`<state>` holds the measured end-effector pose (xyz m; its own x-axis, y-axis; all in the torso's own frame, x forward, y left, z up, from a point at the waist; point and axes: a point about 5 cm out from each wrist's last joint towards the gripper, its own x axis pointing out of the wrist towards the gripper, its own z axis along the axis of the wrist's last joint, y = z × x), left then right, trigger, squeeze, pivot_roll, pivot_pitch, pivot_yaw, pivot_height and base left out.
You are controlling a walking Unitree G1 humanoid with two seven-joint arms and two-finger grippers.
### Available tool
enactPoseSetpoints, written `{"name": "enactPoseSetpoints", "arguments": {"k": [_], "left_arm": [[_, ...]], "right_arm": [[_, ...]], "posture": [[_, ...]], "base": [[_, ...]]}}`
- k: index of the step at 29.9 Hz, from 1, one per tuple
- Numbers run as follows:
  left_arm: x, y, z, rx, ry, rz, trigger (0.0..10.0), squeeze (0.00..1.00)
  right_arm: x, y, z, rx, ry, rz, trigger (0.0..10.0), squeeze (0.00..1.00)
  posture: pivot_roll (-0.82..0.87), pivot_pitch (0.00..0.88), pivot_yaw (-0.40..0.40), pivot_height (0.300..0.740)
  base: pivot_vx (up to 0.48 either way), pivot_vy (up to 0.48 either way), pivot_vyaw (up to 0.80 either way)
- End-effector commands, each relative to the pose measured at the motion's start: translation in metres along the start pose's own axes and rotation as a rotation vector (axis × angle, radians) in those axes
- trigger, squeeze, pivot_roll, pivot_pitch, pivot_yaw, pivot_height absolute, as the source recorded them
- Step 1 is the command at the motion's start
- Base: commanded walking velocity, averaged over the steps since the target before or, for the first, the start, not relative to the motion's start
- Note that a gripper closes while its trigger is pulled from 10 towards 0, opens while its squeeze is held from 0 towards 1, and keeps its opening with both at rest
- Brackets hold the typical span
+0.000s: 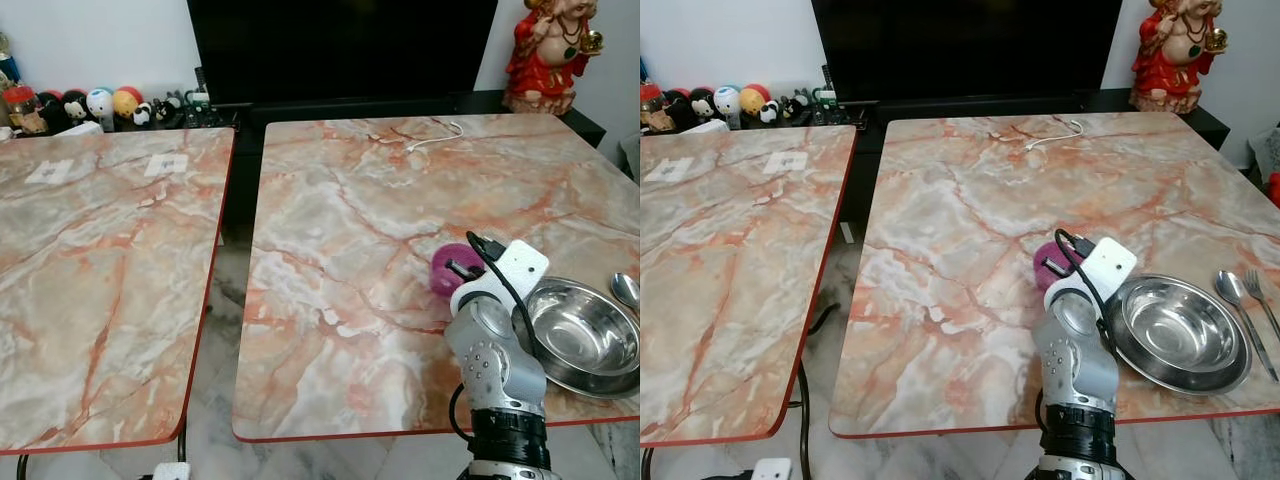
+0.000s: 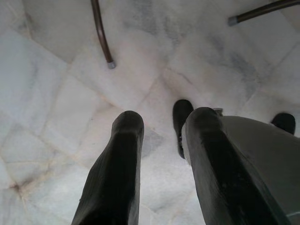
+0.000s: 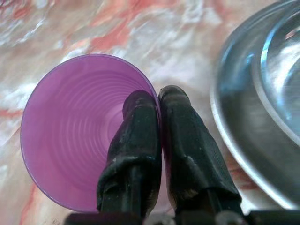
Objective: Setting the table
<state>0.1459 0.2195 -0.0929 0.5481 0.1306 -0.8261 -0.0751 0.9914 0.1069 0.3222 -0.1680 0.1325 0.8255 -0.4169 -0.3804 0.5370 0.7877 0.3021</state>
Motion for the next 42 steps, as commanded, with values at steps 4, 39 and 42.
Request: {"name": "enactPoseSetpoints", "arguments": {"k": [4, 39, 42], "left_arm": [[-0.001, 0.001, -0.004, 0.01, 0.011, 0.011, 10.0, 0.0], [-0.002, 0.028, 0.003, 0.019, 0.002, 0.045, 10.0, 0.0], [-0.003, 0.035, 0.003, 0.017, 0.0, 0.052, 10.0, 0.0]], "right_arm": [[-0.003, 0.0, 0.006, 0.028, -0.014, -0.014, 10.0, 0.65], [-0.006, 0.016, 0.02, 0.136, -0.05, 0.049, 10.0, 0.0], [-0.006, 0.016, 0.021, 0.134, -0.053, 0.047, 10.0, 0.0]], "posture": [[-0.06, 0.012, 0.007, 0.74], [-0.06, 0.002, 0.015, 0.74], [-0.06, 0.001, 0.016, 0.74]], "base": [[0.0, 0.0, 0.0], [0.0, 0.0, 0.0], [0.0, 0.0, 0.0]]}}
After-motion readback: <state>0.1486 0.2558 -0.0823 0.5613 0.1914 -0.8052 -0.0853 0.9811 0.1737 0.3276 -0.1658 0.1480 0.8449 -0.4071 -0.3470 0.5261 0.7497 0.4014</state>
